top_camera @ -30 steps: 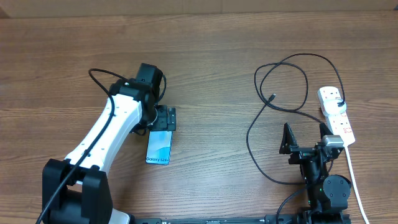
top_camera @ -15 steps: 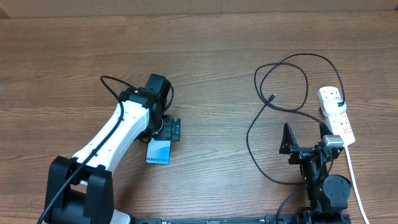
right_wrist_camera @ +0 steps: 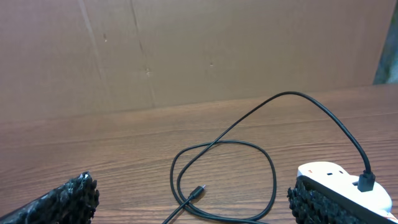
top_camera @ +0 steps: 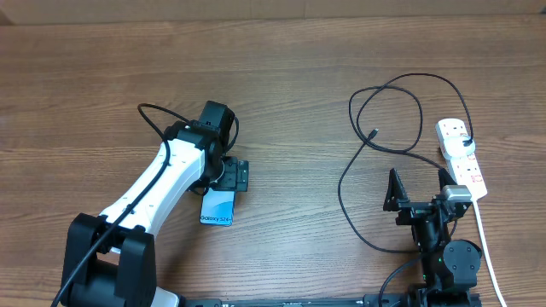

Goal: Plug charger to phone and switch on socket
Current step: 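Lower the left gripper and grasp the smartphone's top edge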

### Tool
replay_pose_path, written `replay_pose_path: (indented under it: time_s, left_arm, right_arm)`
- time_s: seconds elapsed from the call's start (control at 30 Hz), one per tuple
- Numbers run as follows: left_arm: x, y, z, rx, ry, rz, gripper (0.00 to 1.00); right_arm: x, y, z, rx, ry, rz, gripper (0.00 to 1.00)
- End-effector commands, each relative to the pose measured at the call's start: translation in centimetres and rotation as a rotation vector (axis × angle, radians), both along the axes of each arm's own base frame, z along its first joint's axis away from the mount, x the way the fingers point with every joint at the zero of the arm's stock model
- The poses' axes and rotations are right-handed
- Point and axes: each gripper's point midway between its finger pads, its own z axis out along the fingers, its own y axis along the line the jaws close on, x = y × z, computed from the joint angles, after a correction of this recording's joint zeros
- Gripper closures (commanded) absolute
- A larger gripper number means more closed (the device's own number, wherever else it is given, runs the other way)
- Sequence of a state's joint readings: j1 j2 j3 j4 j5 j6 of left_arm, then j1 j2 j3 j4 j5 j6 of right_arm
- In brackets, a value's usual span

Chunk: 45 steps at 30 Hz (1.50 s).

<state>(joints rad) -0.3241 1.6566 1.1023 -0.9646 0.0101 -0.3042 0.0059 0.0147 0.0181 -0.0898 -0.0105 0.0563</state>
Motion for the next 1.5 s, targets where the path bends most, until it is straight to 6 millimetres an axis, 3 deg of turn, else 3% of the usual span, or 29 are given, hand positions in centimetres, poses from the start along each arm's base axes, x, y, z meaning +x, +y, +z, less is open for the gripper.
replay_pose_path:
  time_s: [0.0,0.33,1.13,1.47]
  left_arm:
    - [-0.4,0.2,-0.8,0.014,0.011,-0.016,0.00]
    - [-1.3,0.5,-2.2,0.021,0.027,-0.029,0.00]
    - [0.0,1.3,-3.3,0.066,-0.037,-0.015,0.00]
    - [-1.6,1.1,-6.8,0.070,0.099,-0.023,0.00]
  right_arm:
    - [0.0,-0.3,-0.1,-0.002,-0.007,-0.013,0.00]
    - [0.0,-0.3,-0.1,-0.002,-0.007,-0.013,0.00]
    - [0.0,-0.3,-0.1,-0.002,-0.007,-0.013,0.00]
    - [0.0,-0.3,-0.1,-0.002,-0.007,-0.013,0.00]
